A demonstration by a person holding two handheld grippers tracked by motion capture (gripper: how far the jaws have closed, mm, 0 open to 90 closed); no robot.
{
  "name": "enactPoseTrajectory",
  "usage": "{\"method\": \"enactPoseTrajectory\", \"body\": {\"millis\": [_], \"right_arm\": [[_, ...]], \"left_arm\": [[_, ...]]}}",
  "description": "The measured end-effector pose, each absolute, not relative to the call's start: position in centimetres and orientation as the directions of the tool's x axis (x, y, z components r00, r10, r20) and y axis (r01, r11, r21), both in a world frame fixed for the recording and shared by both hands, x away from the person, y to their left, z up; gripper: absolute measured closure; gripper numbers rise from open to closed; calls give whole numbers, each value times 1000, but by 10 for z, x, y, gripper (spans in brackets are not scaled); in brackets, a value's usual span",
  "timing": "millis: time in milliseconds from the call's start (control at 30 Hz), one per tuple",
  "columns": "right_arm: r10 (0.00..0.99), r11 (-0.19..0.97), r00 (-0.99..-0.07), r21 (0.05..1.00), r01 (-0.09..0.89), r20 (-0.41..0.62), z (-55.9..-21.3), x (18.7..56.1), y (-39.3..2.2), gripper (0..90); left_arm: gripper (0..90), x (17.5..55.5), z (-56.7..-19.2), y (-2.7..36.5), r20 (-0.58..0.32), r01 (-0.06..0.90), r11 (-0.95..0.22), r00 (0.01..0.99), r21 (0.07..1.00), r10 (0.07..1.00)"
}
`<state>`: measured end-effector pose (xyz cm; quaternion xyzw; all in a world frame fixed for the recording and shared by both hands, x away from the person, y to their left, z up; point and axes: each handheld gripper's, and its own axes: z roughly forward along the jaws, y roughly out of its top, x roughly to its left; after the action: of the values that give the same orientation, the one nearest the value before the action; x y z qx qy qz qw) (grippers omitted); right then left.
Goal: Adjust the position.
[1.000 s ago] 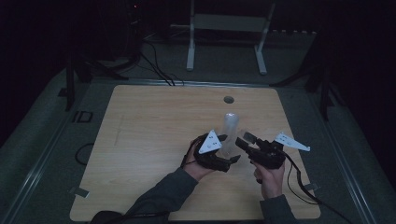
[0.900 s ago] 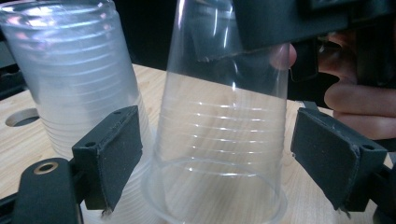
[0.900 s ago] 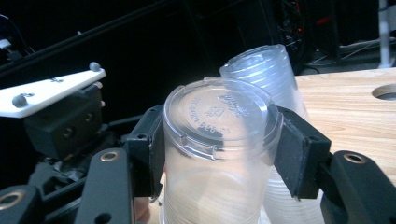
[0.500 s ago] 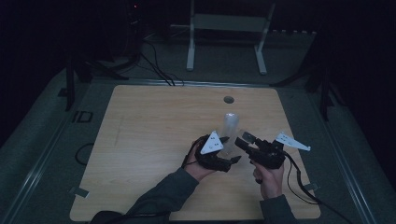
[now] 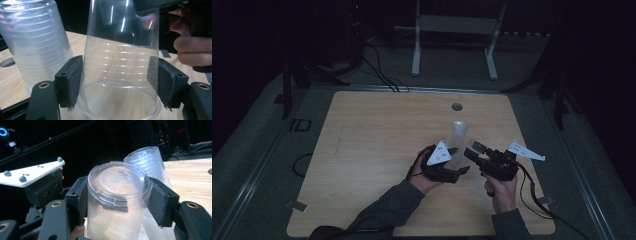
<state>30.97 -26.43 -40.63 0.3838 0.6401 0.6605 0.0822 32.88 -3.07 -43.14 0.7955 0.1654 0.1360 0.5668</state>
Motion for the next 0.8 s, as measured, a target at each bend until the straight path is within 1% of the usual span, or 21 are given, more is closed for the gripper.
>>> {"method": "enactPoseTrajectory", "body": {"millis": [167, 200, 367, 500, 600, 733, 800], "right_arm": [[590, -129, -711, 913, 387, 384, -404, 312, -269, 365], [574, -108, -728, 915, 388, 376, -402, 313, -272, 356], [538, -77, -760, 919, 387, 365, -400, 315, -276, 355], [484, -62, -786, 911, 408, 385, -402, 319, -282, 345], [443, -10, -809, 905, 426, 386, -407, 324, -285, 345], [432, 77, -831, 905, 419, 349, -409, 327, -284, 345], [424, 139, -848, 902, 408, 318, -408, 329, -282, 345]], "left_arm": [[311, 329, -430, -29, 32, 103, -308, 915, 946, 403], [313, 329, -430, -28, 29, 105, -305, 914, 947, 405], [315, 332, -427, -20, 19, 111, -288, 910, 951, 413], [315, 333, -423, -12, 17, 111, -277, 907, 954, 420], [315, 335, -423, -5, 17, 114, -280, 904, 953, 427], [316, 336, -423, 1, 16, 117, -281, 903, 953, 429], [316, 335, -423, 2, 20, 114, -287, 905, 951, 425]]}}
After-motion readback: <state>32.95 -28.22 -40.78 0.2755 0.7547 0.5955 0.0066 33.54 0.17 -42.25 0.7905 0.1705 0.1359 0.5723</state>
